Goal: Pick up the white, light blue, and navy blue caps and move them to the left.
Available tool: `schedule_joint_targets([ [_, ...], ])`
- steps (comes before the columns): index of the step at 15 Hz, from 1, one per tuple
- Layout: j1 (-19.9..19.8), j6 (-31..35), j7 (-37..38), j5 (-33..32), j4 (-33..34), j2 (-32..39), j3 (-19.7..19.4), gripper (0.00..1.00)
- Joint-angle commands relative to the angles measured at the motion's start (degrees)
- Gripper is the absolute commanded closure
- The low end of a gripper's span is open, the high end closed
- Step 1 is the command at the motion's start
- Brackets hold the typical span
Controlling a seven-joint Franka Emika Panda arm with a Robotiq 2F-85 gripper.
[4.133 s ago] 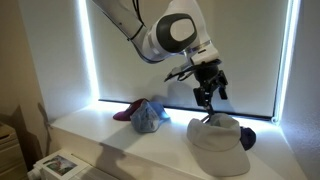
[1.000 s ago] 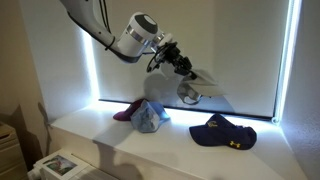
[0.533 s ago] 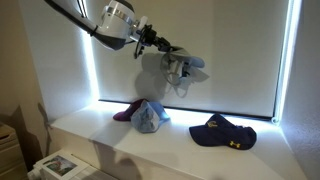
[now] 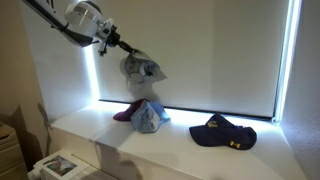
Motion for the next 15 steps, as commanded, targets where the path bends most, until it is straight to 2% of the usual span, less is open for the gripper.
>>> schedule_joint_targets([
  [1, -7.12, -0.42, -7.74, -0.60, -1.27, 0.14, 12.91, 0.99],
  [2, -8.36, -0.31, -10.67, 0.05, -0.97, 0.94, 15.45, 0.99],
  [3, -5.24, 1.23, -14.06, 2.16, -0.94, 2.09, 12.58, 0.99],
  [4, -6.09, 1.49, -17.38, 2.96, -0.71, 2.83, 14.14, 0.99],
  [9, -6.93, 3.35, -34.26, 6.45, 1.08, 6.97, 16.33, 0.99],
  [12, -7.12, 6.99, -42.65, 7.41, 1.31, 8.89, 17.50, 0.99],
  [15, -7.99, 11.62, -51.36, 10.97, -0.03, 9.30, 20.55, 0.99],
])
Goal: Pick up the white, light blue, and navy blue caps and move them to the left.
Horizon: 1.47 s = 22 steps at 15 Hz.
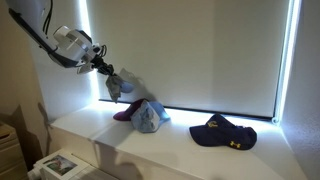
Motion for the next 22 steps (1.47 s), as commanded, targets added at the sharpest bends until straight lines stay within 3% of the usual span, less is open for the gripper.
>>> schedule_joint_targets([
  [1, -2.69, 5.39, -11.79, 4.95, -0.61, 0.70, 4.91, 0.99],
  [6, -6.22, 6.85, -31.82, 14.60, -1.25, 2.55, 13.64, 0.99],
  [8, -10.13, 6.11, -40.00, 16.74, -0.98, 3.75, 19.00, 0.99],
  [9, -10.64, 5.77, -44.19, 18.28, -0.07, 4.62, 19.42, 0.99],
  [10, -10.78, 5.09, -44.77, 17.73, 0.88, 5.30, 19.06, 0.71],
  [12, -10.91, 6.01, -44.54, 16.69, 2.18, 6.02, 17.33, 0.64],
  [15, -11.28, 6.60, -42.25, 16.27, 4.45, 6.79, 15.10, 0.41],
  [16, -10.86, 5.70, -42.63, 16.76, 2.28, 5.58, 15.89, 0.34],
  [17, -11.05, 5.73, -42.61, 16.76, 2.63, 5.63, 15.55, 0.53],
  [19, -11.00, 5.72, -42.61, 16.76, 2.61, 5.63, 15.56, 0.40],
  [20, -7.95, 5.93, -32.96, 13.56, 2.77, 4.24, 9.62, 0.09],
  [22, -11.58, 8.44, -30.16, 14.76, -1.94, 1.21, 8.24, 0.06],
])
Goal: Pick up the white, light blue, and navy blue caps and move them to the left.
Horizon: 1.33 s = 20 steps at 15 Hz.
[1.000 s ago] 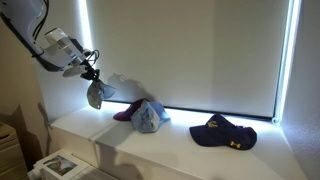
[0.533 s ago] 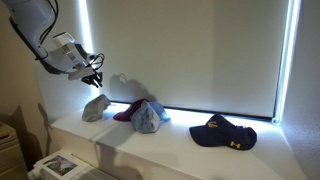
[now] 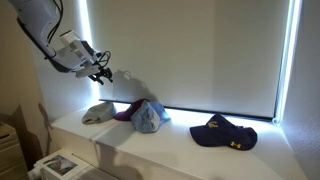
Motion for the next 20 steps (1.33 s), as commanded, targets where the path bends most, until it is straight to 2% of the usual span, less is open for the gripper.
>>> schedule_joint_targets([
  [1, -2.25, 3.06, 8.21, -1.20, -6.56, -5.08, -6.19, 0.02],
  [7, -2.40, 4.36, 25.76, -6.35, -18.83, -10.91, -21.22, 0.00],
  [10, -2.21, 7.02, 36.22, -10.58, -26.28, -14.86, -28.53, 0.00],
  [11, -2.55, 4.69, 31.01, -7.88, -19.74, -10.12, -25.51, 0.00],
  [12, -2.57, 5.83, 33.50, -9.14, -21.88, -11.19, -27.42, 0.00],
  [15, -2.93, 7.70, 37.05, -9.79, -24.72, -13.14, -30.00, 0.00],
  [17, -4.57, 10.73, 43.08, -9.84, -26.33, -13.04, -33.30, 0.00],
  [20, -6.86, 17.35, 50.13, -11.48, -28.96, -11.90, -40.46, 0.00],
])
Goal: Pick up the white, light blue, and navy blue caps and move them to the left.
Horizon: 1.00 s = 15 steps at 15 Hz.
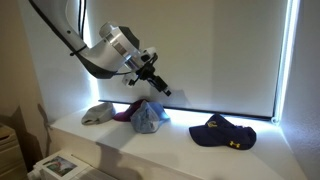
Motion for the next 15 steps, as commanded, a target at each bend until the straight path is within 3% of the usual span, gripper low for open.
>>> schedule_joint_targets([
  [1, -4.08, 9.69, 6.98, -1.22, -3.51, 1.76, -7.12, 0.00],
  [3, -7.65, 16.48, 9.24, 0.84, -4.62, 5.04, -10.42, 0.00],
  [4, -11.33, 19.94, 9.18, 2.70, -5.75, 6.58, -9.43, 0.00],
  [5, -7.16, 14.18, 7.85, 0.66, -4.35, 3.70, -10.01, 0.00],
  [6, -8.95, 15.96, 7.69, 0.68, -4.81, 4.69, -10.22, 0.00],
  [8, -8.86, 15.89, 7.66, 0.69, -4.43, 4.81, -10.23, 0.00],
  [9, -7.92, 15.70, 7.83, 0.74, -4.31, 4.62, -10.18, 0.00],
  [10, -4.37, 14.89, 9.99, 1.78, -3.48, 3.91, -13.10, 0.00],
  [13, -13.54, 10.74, 11.63, 8.18, -4.07, -2.16, -2.20, 0.00],
  [14, -15.90, 9.97, 5.03, 17.89, -4.63, -2.83, 1.38, 0.00],
  [15, -18.02, 8.84, 4.84, 22.13, -3.48, -2.80, 3.94, 0.00],
])
